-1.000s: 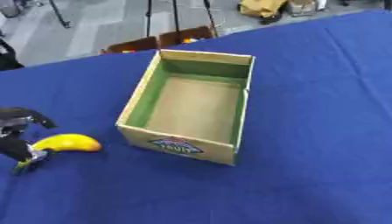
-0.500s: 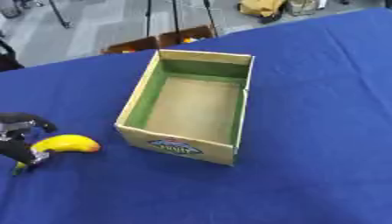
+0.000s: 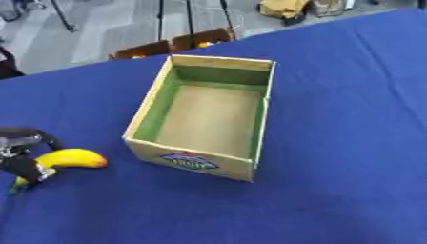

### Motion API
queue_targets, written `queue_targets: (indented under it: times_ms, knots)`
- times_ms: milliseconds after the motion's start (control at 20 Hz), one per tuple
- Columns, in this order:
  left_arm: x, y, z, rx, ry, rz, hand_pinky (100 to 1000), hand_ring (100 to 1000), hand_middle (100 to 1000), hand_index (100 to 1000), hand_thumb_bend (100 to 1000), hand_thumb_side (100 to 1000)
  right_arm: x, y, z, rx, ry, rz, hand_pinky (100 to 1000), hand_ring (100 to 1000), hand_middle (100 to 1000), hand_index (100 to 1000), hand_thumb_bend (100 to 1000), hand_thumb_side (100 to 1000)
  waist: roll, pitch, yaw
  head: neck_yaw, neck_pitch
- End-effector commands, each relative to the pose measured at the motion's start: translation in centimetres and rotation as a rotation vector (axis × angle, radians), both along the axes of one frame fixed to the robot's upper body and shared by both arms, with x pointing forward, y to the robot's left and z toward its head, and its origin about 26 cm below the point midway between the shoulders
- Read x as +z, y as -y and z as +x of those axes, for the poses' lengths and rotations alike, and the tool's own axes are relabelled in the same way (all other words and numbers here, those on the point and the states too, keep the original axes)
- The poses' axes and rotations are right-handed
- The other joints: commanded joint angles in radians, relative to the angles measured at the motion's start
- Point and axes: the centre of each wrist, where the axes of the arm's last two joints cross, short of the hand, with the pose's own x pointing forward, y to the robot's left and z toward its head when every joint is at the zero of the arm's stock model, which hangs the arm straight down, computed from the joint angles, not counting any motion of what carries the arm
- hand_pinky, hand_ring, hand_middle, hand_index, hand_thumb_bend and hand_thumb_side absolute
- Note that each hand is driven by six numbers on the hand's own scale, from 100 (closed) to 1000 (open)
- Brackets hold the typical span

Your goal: Pick up objects on the table and place them in the box.

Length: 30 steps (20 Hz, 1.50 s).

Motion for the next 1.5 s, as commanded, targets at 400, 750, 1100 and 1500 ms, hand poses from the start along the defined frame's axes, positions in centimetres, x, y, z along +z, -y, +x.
queue_targets:
  times_ms: [400,750,1100,1500]
  knots:
    - [0.4,-0.8,0.1,0.018,0.045,0.006,100,202,791,869,184,430,0.8,0.2,-0.4,-0.003,0.037,0.004,724,875,853,919,100,1000,-0.004,-0.013,-0.006,0.005,-0.010]
    - [-0.3,-1.0,0.2,0.019,0.060,-0.002,100,182,766,853,175,409,0.9,0.1,-0.4,0.001,0.042,0.014,724,873,849,916,100,1000,0.001,-0.013,-0.010,0.008,-0.011]
    - [-1.2,-0.9,0.2,0.001,0.068,0.014,100,176,699,797,252,415,0.8,0.1,-0.4,0.003,0.045,0.024,721,871,846,914,100,1000,0.004,-0.012,-0.016,0.014,-0.013]
    - [-1.7,-0.8,0.4,-0.006,0.098,0.008,100,145,624,750,160,385,0.8,0.1,-0.4,0.010,0.045,0.037,718,869,843,911,100,1000,0.007,-0.010,-0.019,0.014,-0.013]
